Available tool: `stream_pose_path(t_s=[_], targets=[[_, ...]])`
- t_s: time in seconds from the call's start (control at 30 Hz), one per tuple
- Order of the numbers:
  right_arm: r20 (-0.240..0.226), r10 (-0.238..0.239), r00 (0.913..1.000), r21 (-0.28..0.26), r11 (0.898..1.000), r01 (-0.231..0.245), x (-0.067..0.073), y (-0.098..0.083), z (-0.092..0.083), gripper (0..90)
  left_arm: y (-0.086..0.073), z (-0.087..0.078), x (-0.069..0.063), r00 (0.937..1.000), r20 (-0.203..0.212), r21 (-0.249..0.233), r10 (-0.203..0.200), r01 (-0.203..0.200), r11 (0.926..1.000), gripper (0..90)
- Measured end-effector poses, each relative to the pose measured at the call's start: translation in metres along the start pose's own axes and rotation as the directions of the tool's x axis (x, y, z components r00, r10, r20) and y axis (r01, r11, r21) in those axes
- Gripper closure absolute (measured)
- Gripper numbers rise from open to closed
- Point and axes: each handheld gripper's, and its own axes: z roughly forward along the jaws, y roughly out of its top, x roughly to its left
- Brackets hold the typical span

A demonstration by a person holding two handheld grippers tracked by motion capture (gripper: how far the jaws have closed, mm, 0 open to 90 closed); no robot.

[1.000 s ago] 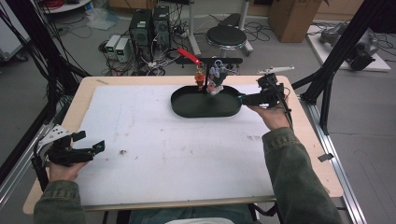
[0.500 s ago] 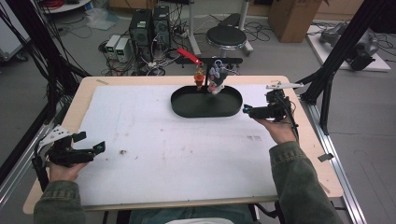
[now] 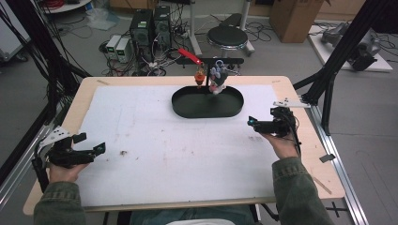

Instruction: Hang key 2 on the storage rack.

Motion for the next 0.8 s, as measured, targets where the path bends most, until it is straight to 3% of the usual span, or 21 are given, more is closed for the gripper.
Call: stream_pose_path(t_s=[0.3,0.43,0.53,0.63,0.8], targets=[[-0.021,-0.055,0.9983,-0.017,0.998,0.054,-0.003,-0.030,-0.006,0.5,-0.002,0.001,0.001,1.0000,0.001,0.019,-0.002,0.002,0.9998,2.6],[0.002,-0.084,0.9965,-0.059,0.995,0.084,-0.004,-0.039,-0.013,0.5,-0.002,0.001,0.001,1.0000,0.001,0.020,-0.001,0.001,0.9998,2.5],[0.026,-0.080,0.9965,-0.083,0.993,0.082,-0.005,-0.045,-0.019,0.5,-0.002,0.001,0.001,1.0000,0.002,0.019,0.000,0.000,0.9998,2.6],[0.065,-0.017,0.9977,-0.137,0.990,0.026,-0.008,-0.057,-0.021,0.5,-0.002,0.002,0.001,1.0000,0.002,0.023,0.002,-0.002,0.9997,2.6],[0.087,-0.030,0.9958,-0.123,0.992,0.040,-0.011,-0.058,-0.019,0.5,-0.003,0.005,0.003,1.0000,0.002,0.033,0.008,-0.008,0.9994,2.6]])
